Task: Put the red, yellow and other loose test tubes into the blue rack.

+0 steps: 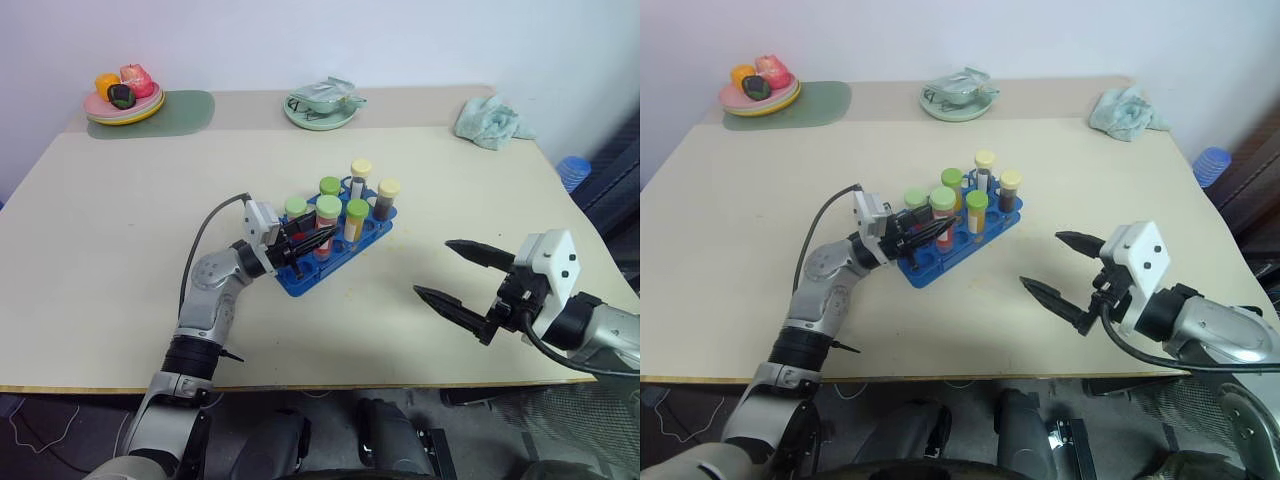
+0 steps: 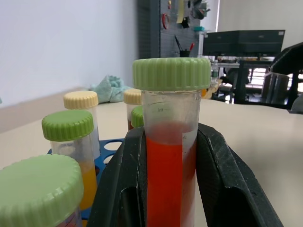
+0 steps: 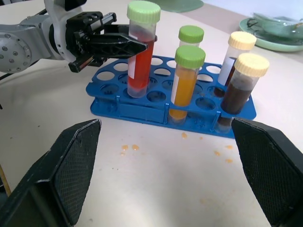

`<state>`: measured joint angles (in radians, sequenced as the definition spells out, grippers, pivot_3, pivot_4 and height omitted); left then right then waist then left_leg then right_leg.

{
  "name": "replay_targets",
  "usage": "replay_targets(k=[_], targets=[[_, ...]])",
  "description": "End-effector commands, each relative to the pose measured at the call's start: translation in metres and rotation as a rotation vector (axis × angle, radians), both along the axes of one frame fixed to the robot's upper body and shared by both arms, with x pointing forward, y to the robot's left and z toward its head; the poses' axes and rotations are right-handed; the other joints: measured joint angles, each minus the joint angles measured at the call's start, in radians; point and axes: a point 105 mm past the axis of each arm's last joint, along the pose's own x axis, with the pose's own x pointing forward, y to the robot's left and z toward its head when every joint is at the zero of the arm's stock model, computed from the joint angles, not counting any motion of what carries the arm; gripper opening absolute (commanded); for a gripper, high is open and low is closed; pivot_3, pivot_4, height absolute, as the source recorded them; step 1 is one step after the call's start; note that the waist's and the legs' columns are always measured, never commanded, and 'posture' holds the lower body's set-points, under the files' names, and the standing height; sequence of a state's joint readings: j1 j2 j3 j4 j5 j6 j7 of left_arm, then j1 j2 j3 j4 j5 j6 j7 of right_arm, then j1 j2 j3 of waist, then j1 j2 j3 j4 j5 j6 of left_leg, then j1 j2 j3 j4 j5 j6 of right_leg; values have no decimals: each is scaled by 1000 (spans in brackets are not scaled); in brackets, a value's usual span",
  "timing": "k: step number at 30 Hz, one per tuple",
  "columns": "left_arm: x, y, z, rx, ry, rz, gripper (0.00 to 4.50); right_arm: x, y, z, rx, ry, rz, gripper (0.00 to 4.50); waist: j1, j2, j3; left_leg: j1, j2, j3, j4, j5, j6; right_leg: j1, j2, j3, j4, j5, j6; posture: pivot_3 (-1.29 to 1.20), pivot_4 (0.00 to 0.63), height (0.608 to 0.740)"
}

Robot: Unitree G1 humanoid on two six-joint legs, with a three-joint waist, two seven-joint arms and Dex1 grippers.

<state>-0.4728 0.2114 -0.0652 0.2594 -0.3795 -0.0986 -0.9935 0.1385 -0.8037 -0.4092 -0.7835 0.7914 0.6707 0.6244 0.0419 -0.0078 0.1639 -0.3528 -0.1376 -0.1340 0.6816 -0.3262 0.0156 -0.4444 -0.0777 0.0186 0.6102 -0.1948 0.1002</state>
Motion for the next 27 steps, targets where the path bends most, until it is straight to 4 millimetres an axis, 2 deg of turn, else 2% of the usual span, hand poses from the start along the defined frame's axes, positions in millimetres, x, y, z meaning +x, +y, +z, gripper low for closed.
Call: replay_targets(k=[1, 27], targets=[[-6, -8, -16, 45, 53, -41, 835, -4, 6, 10, 2, -54, 25, 4500, 0, 0, 0, 0, 0, 0, 0, 0, 0, 0, 0, 0, 0, 0, 0, 0, 150, 740], [-7, -5, -14, 50, 54, 7, 835, -4, 8, 10, 8, -54, 30, 4500, 0, 0, 0, 0, 0, 0, 0, -1, 1, 0, 0, 0, -1, 0, 0, 0, 150, 740]])
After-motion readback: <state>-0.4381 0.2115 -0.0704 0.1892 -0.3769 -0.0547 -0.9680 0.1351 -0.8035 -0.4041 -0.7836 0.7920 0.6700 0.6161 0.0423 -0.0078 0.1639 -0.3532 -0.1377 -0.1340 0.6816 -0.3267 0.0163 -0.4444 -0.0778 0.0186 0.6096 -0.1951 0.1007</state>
